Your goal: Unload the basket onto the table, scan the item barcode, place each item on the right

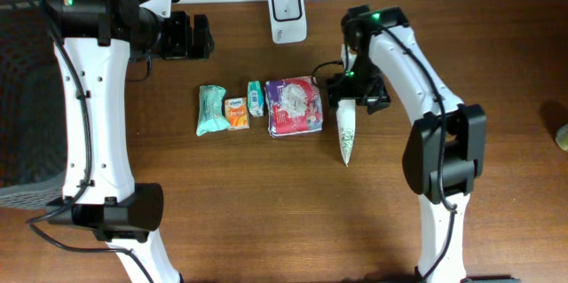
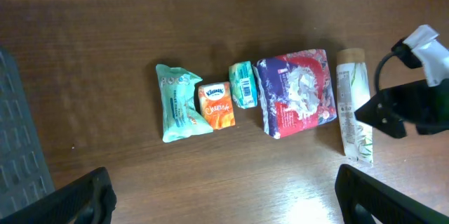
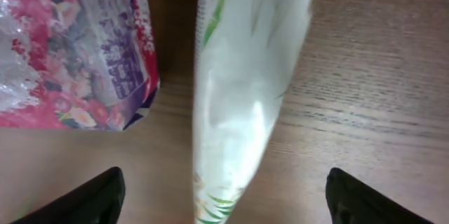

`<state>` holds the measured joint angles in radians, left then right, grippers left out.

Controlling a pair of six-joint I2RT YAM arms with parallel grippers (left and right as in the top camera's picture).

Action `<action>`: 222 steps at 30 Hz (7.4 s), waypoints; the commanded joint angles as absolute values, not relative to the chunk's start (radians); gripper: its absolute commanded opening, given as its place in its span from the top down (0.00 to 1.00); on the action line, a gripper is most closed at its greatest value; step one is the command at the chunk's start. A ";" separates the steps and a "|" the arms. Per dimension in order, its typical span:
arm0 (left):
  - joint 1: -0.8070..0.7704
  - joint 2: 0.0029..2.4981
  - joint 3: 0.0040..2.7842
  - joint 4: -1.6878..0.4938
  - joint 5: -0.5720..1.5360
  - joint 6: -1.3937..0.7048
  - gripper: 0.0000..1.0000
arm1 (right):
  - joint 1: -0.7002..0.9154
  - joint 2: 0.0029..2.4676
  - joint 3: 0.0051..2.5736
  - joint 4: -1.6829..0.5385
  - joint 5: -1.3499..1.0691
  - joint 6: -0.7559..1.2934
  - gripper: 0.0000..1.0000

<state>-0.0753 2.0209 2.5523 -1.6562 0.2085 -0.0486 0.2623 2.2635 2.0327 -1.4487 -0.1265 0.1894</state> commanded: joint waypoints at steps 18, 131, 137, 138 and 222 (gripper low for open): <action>-0.069 2.027 2.551 -1.655 0.208 -0.052 0.01 | 0.164 2.252 1.819 -1.036 -0.480 0.231 0.96; -0.069 2.027 2.551 -1.655 0.208 -0.052 0.01 | 0.191 2.165 1.956 -0.762 -0.152 0.279 0.82; -0.069 2.027 2.551 -1.655 0.208 -0.052 0.01 | 0.192 2.167 1.810 -0.955 -0.123 0.279 0.48; -0.069 2.027 2.551 -1.655 0.208 -0.052 0.01 | 0.194 2.167 1.757 -0.946 -0.123 0.279 0.48; -0.069 2.027 2.551 -1.655 0.209 -0.052 0.01 | -0.323 1.925 1.660 -0.926 -0.677 0.096 0.02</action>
<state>-0.0753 2.0216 2.5523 -1.6562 0.2081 -0.0486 -0.4442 1.9327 1.6646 -0.9016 -0.5705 0.2005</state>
